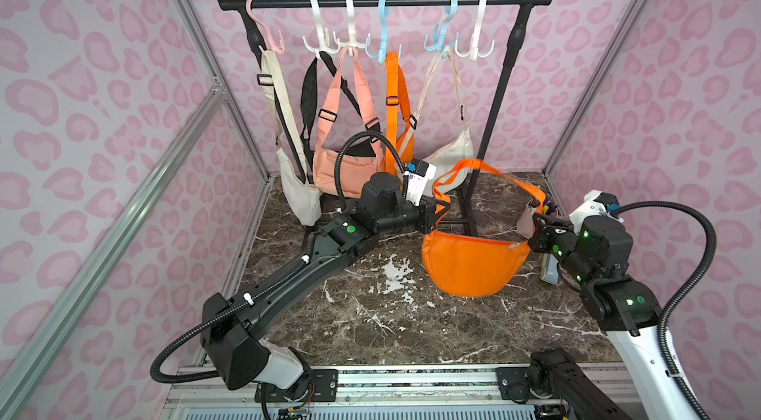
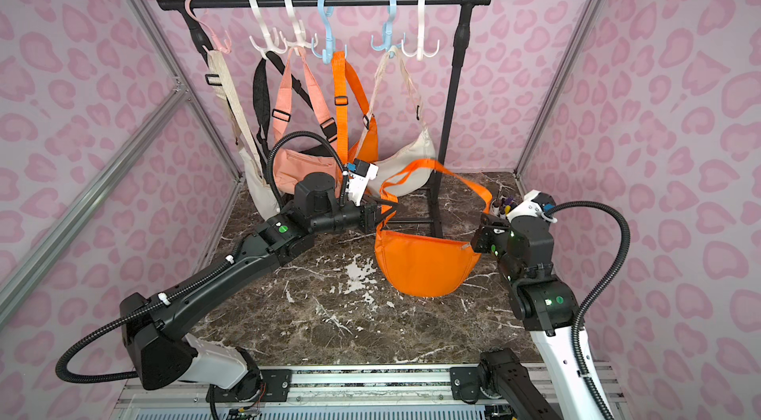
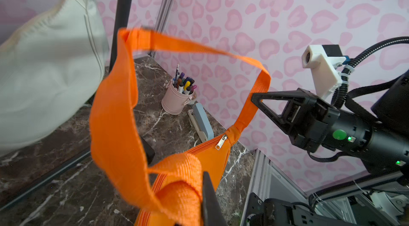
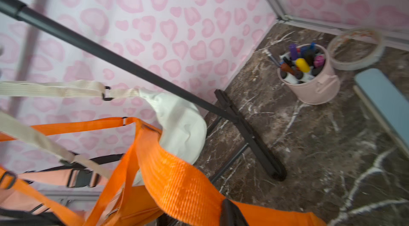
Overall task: Take the bag off the hook
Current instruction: Place the bag at the center of the board.
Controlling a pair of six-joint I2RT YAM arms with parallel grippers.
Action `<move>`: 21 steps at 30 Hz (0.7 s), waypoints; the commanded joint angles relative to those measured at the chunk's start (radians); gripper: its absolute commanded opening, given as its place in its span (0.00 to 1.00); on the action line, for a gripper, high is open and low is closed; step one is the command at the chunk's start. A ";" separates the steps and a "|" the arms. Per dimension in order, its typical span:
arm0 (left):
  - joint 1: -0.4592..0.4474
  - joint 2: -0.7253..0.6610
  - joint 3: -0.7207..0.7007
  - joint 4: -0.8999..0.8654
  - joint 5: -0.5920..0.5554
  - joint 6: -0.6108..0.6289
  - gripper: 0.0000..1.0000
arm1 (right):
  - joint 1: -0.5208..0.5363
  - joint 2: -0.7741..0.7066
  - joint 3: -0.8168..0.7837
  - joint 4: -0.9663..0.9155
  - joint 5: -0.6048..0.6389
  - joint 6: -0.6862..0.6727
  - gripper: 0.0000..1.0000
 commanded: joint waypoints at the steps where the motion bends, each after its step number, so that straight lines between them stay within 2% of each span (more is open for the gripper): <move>1: -0.028 0.009 -0.031 0.026 0.036 -0.066 0.03 | 0.000 -0.053 -0.052 -0.123 0.245 0.100 0.00; 5: -0.062 0.042 -0.076 0.035 0.039 -0.106 0.03 | -0.002 -0.109 -0.122 -0.139 0.304 0.110 0.00; 12: -0.077 0.087 -0.099 0.075 0.052 -0.206 0.03 | -0.032 -0.130 -0.164 -0.175 0.313 0.118 0.00; 19: -0.096 0.131 -0.134 0.124 0.068 -0.303 0.03 | -0.142 -0.125 -0.174 -0.160 0.278 0.059 0.00; 21: -0.097 0.140 -0.137 0.121 0.067 -0.317 0.03 | -0.147 -0.118 -0.178 -0.143 0.286 0.048 0.00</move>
